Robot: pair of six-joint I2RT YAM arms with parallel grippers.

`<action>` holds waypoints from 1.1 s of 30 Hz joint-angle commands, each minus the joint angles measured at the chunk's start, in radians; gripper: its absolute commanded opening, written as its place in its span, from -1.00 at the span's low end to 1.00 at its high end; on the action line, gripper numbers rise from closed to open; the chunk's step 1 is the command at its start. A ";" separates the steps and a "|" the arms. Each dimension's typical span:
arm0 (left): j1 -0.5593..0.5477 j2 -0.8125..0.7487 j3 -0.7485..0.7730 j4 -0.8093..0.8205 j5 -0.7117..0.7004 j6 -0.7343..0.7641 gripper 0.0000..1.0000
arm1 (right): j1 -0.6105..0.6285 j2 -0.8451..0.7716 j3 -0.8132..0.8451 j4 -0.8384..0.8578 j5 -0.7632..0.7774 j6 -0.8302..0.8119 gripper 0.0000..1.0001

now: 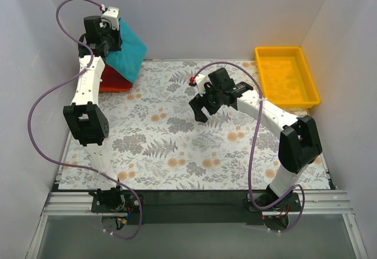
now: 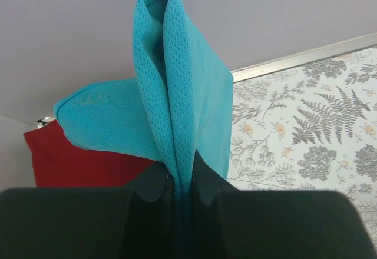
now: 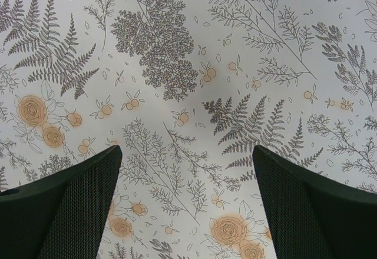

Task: Fold and stack the t-shirts
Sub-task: Neatly place the folded tshirt to the corner

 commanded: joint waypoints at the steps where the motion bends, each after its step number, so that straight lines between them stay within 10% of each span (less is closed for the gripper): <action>1: 0.022 -0.071 -0.004 0.011 0.022 0.036 -1.00 | -0.007 0.019 0.048 -0.016 -0.017 0.014 0.97; 27: 0.174 0.182 0.112 0.035 0.085 0.213 -0.98 | -0.005 0.059 0.048 -0.023 -0.019 0.020 0.97; 33: 0.237 0.240 0.149 0.051 0.024 0.219 -0.20 | -0.005 0.070 0.064 -0.034 -0.022 0.017 0.97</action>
